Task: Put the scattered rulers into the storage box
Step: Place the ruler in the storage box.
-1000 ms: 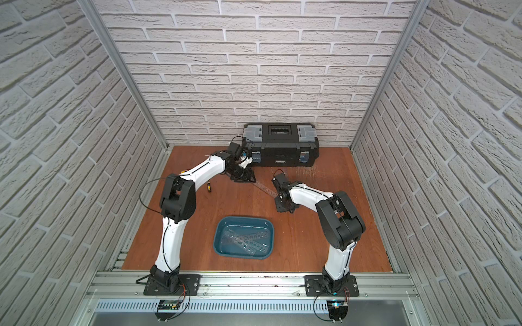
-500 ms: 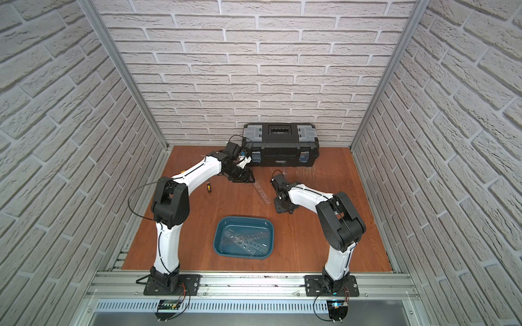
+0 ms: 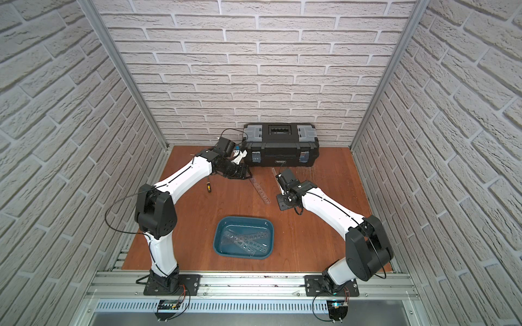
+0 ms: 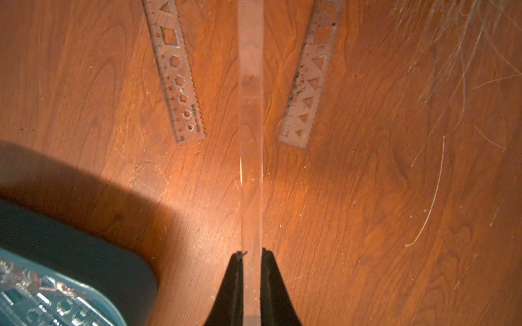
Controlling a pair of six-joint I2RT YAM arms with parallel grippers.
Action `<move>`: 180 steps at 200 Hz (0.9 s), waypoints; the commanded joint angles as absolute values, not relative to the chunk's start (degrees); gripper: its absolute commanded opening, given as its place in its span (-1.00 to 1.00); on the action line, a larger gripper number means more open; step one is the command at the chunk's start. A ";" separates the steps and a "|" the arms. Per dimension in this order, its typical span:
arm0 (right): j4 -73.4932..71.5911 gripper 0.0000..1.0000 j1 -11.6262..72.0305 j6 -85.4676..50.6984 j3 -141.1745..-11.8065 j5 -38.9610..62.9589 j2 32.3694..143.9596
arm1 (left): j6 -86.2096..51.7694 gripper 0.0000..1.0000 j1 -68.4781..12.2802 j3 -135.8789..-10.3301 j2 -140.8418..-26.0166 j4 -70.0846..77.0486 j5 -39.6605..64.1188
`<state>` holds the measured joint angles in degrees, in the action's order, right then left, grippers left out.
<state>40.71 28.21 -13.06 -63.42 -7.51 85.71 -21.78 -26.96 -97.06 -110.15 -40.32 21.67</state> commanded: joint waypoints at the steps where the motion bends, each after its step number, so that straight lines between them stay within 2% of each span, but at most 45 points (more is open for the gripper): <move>1: 42.70 -0.95 30.41 -11.20 -64.57 -5.58 82.87 | -22.61 0.15 -25.93 -94.37 -106.96 -39.05 21.51; 120: 45.40 -0.95 42.14 -5.82 -67.37 -1.11 80.88 | -23.60 0.17 -20.40 -84.85 -94.62 -40.11 23.64; 180: 45.76 -0.95 48.68 -4.27 -64.73 -0.35 79.83 | -23.36 0.19 -17.63 -79.98 -88.95 -41.11 23.60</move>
